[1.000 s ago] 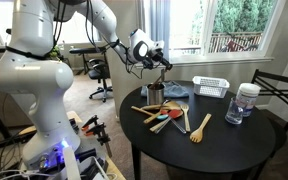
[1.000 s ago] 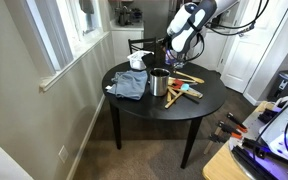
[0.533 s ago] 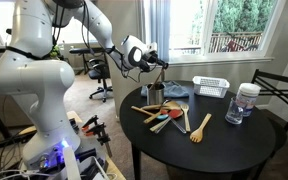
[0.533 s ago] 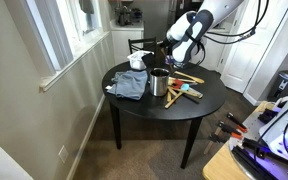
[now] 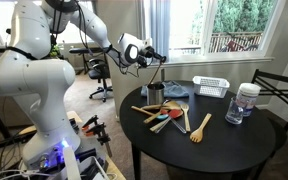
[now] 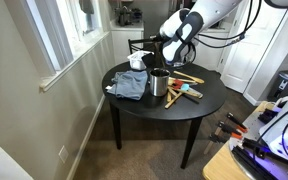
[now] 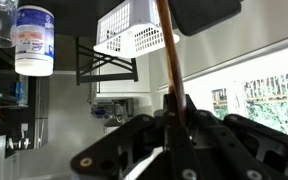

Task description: Put the wooden spoon inside the tin can

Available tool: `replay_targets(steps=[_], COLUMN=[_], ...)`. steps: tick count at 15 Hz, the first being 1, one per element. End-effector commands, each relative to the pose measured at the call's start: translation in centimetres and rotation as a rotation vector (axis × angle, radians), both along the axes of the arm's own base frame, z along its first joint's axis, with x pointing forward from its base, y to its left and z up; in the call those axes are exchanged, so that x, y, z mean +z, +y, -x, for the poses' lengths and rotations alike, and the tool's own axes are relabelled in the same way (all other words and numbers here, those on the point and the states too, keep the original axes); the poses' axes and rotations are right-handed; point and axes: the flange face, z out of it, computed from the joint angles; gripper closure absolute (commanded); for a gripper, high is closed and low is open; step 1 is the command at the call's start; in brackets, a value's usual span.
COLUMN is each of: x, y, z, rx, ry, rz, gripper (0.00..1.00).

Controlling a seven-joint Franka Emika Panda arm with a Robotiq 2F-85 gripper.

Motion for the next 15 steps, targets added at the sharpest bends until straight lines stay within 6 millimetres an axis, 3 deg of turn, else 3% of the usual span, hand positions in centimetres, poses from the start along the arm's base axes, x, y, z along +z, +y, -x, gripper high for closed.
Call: replay_targets(steps=[1, 5, 9, 15], x=[1.6, 1.8, -1.2, -5.9], y=[0.9, 2.9, 4.2, 4.2], z=[-0.1, -0.8, -1.1, -1.4], rx=[-0.018, 0.014, 0.032, 0.032], ry=[-0.058, -0.088, -0.065, -0.024], rz=[-0.004, 0.045, 0.112, 0.183], gripper=[0.93, 0.93, 0.93, 0.93])
